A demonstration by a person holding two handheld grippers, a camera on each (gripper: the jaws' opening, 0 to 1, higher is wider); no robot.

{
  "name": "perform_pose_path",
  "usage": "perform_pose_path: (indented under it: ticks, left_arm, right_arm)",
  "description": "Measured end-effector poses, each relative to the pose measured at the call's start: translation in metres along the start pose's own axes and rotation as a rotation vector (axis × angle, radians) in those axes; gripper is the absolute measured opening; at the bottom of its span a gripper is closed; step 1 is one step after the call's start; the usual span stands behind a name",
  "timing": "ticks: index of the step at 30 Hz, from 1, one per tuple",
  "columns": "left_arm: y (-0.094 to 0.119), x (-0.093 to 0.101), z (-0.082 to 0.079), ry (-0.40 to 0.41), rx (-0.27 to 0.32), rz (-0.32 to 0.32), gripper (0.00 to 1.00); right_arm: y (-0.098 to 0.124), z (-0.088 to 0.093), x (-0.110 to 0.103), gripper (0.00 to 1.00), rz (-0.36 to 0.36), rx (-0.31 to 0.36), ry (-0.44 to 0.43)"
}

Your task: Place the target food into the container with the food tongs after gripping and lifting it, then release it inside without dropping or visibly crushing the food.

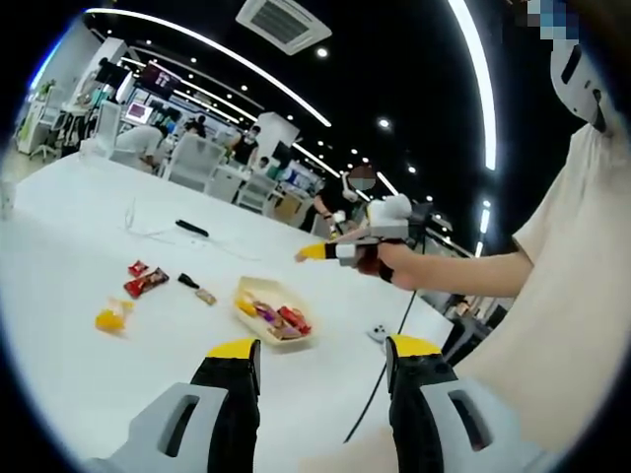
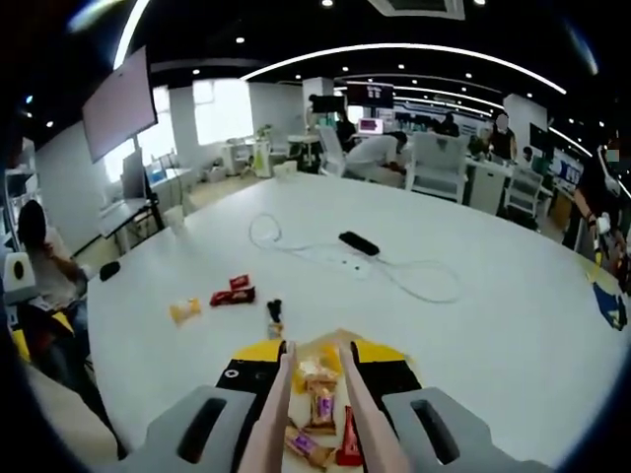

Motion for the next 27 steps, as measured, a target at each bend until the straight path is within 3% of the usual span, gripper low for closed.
perform_pose_path:
  ticks: [27]
  left_arm:
    - [0.012,-0.022,-0.003,0.037,0.037,-0.055,0.5]
  right_arm:
    - [-0.045,-0.012,-0.036,0.27,-0.129,-0.045,0.033]
Point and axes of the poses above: the point that each gripper's makers call its tool centre point, and the gripper's own axes: y roughly backward along the fingers, x roughly to its right, z roughly out of its underside, the point moved 5 cm from there along y, roughly backward along the fingers, and after that the axes turned 11 degrees about y, right-handed, at the moved point
